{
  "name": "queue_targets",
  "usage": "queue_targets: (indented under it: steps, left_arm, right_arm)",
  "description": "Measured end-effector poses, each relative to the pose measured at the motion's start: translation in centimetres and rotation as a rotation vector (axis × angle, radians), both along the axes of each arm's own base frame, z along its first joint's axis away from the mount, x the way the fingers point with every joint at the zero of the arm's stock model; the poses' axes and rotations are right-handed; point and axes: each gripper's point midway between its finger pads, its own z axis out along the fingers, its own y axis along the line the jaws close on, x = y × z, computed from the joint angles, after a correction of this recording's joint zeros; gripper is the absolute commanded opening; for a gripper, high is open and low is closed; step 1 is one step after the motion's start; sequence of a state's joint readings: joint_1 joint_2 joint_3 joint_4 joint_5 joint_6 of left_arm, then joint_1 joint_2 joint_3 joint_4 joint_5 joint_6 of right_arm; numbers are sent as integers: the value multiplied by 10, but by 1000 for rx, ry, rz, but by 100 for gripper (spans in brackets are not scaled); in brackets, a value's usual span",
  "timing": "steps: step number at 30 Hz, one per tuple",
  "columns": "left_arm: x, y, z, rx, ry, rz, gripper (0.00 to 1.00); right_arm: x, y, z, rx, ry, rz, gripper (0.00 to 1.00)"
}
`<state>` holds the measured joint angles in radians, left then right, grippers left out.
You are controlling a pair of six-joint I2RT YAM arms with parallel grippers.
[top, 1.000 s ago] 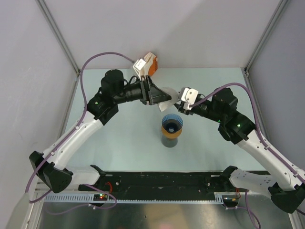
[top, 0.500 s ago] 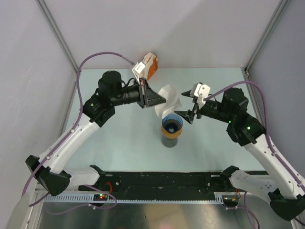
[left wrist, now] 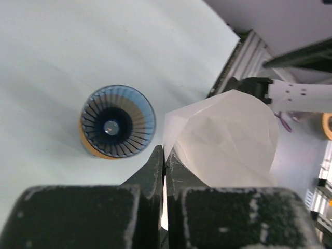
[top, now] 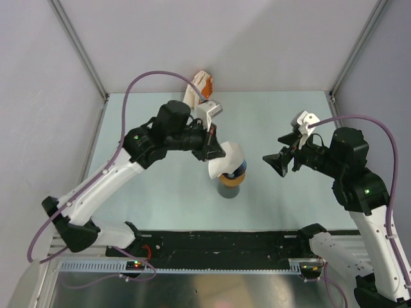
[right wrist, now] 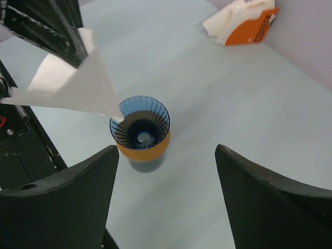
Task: Place the coffee filter in the dripper
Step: Place the coffee filter in the coffee dripper.
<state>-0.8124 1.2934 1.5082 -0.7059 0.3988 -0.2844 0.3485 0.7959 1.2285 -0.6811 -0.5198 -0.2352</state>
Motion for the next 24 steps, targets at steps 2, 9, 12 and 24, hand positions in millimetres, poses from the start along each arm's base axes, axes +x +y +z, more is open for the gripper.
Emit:
queue_targets:
  steps: [2, 9, 12, 24]
  left_arm:
    - [12, -5, -8, 42, 5, 16, 0]
    - [38, -18, -51, 194, 71, 49, 0]
    - [45, -19, -63, 238, 86, 60, 20]
    - [59, -4, -43, 174, 145, 54, 75]
  right_arm:
    - [1, -4, -8, -11, 43, -21, 80]
    - [3, -9, -21, -38, 138, -50, 75]
    - [4, -10, -21, -43, 152, -55, 71]
    - [24, 1, -9, -81, 168, -26, 35]
